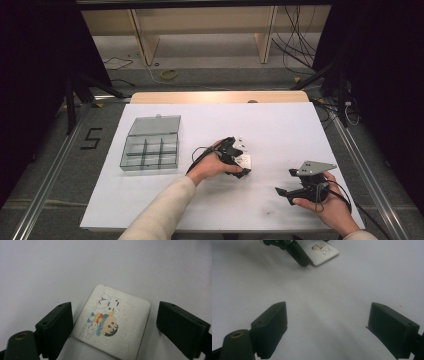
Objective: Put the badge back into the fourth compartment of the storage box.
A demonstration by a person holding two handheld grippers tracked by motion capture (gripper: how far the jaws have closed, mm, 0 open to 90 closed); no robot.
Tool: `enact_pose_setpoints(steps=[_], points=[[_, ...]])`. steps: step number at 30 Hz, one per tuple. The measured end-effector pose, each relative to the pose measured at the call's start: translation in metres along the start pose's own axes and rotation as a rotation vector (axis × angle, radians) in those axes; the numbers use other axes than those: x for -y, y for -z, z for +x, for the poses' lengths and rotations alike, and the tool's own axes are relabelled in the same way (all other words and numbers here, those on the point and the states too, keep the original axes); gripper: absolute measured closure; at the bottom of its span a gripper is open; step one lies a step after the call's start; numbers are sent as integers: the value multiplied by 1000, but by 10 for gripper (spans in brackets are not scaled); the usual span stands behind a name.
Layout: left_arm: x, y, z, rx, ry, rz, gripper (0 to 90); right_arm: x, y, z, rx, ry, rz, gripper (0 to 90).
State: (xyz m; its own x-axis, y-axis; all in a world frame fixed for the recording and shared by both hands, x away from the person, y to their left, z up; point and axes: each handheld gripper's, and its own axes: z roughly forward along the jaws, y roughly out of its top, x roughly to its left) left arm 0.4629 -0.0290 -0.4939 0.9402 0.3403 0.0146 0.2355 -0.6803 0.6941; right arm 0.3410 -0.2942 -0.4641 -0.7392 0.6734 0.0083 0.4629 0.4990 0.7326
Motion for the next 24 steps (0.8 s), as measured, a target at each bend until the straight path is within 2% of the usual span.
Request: enact_pose_setpoints(steps=[5, 10, 13, 16, 22, 24], points=[[1, 0, 1, 8, 11, -4, 126, -1, 0, 1, -1, 3, -4, 164], [1, 2, -2, 6, 11, 0, 171, -1, 0, 1, -2, 3, -4, 164], [-1, 4, -5, 8, 4, 8, 269, -1, 0, 1, -2, 2, -4, 164], [-3, 5, -9, -4, 5, 25, 303, -1, 0, 1, -5, 5, -4, 164], [-4, 6, -12, -16, 23, 39, 326, -1, 0, 2, -8, 5, -1, 164], [-6, 6, -13, -32, 46, 55, 327, -1, -1, 2, -8, 4, 1, 164]])
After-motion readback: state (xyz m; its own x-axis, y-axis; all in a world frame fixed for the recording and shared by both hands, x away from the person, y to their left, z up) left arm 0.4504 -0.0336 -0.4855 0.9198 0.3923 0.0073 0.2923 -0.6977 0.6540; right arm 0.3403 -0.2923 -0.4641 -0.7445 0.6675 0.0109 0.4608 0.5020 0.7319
